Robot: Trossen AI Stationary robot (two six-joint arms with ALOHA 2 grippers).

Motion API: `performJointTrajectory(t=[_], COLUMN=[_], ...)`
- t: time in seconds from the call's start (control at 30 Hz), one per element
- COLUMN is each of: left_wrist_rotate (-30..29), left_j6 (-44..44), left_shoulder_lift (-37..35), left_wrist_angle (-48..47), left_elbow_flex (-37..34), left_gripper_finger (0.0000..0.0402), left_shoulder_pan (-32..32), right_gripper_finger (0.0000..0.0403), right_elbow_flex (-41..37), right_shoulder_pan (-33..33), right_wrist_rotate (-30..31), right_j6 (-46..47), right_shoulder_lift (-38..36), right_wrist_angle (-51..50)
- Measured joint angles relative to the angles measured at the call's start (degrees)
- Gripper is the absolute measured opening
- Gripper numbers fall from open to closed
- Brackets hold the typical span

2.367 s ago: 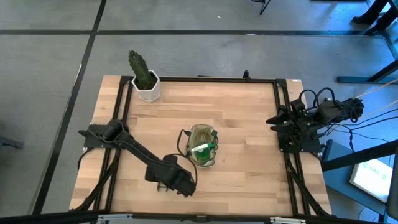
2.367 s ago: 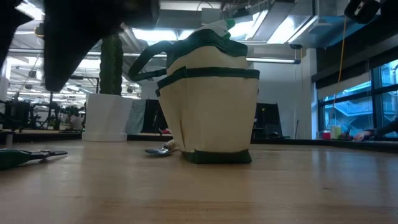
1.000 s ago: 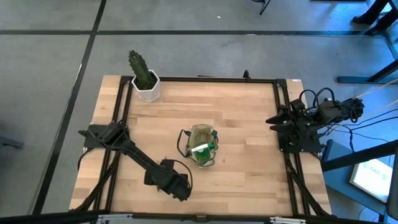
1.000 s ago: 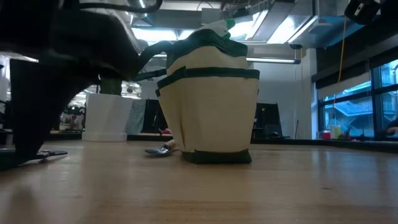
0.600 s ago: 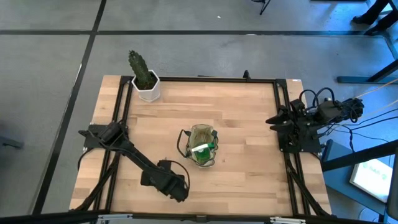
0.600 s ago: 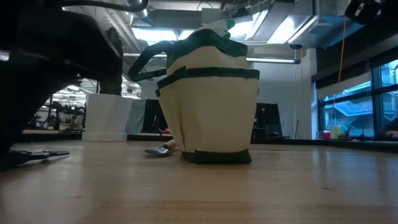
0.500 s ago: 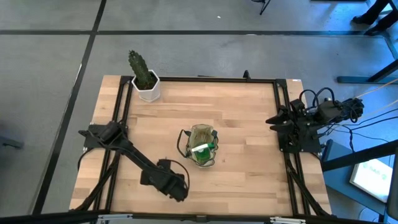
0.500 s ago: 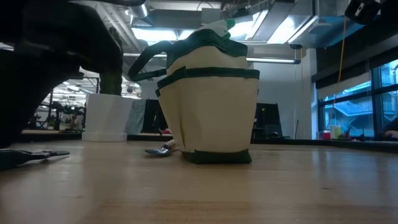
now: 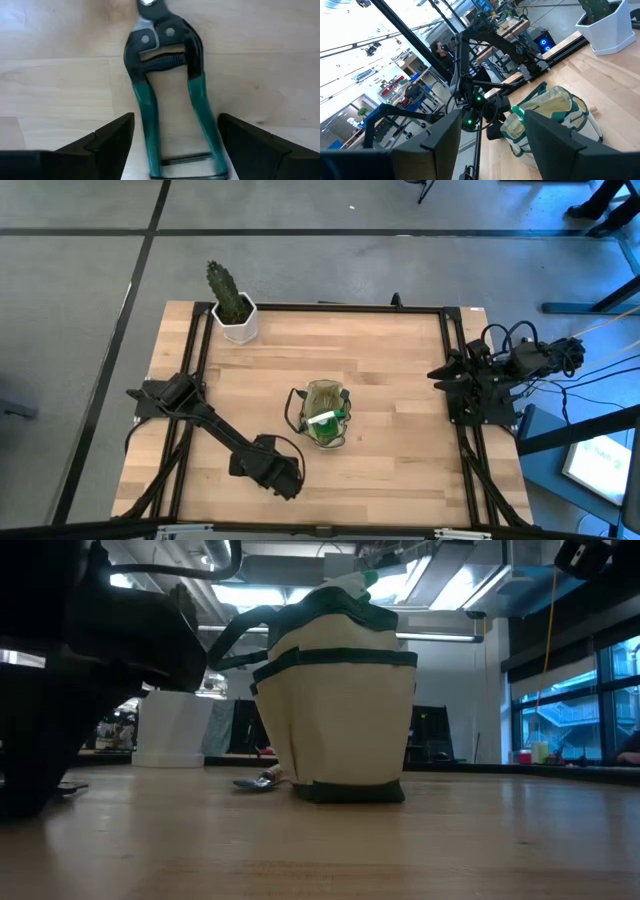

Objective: Pick & Place Garden tools in Gardening bag
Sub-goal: Put the green shear scissors into the light brown gardening bag

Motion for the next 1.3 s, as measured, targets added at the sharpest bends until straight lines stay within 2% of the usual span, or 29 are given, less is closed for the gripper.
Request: performJointTrajectory(t=[0.33,0.43,0.6,0.77,0.87,0.97,1.03,1.3], left_wrist_rotate=[-0.2,0.0,0.6,-0.8,-3.4,-8.3,-13.7,-47.0], left_j6=[0.3,0.2,-0.1,-0.3,-0.3,-0.8,-0.8,4.8], left_shoulder_lift=[-0.1,-0.1,-0.2,-0.1,-0.6,-2.1,-3.3,-8.4], left_wrist_angle=[0.1,0.5,0.8,0.3,-3.3,-6.6,-9.0,-10.5], left_elbow_flex=[0.0,0.0,0.0,2.6,5.6,10.3,13.8,26.0], left_gripper_finger=[0.0282,0.0262,0.0202,0.02,0.02,0.0196,0.0196,0.0192], left_shoulder_pan=[0.3,0.3,0.4,0.3,0.3,0.3,0.2,0.2], right_gripper_finger=[0.022,0.022,0.022,0.022,0.022,0.022,0.022,0.022], right_elbow_flex=[0.0,0.0,0.0,0.0,0.0,0.0,0.0,0.0], right_shoulder_pan=[0.0,0.0,0.0,0.0,0.0,0.0,0.0,0.0], right_wrist_rotate=[-0.1,-0.1,-0.2,-0.2,-0.2,-0.2,-0.2,-0.1], right_j6=[0.2,0.2,0.2,0.2,0.2,0.2,0.2,0.2], right_shoulder_lift=[0.0,0.0,0.0,0.0,0.0,0.0,0.0,0.0], right_wrist_angle=[0.0,0.0,0.0,0.0,0.0,0.1,0.1,0.0])
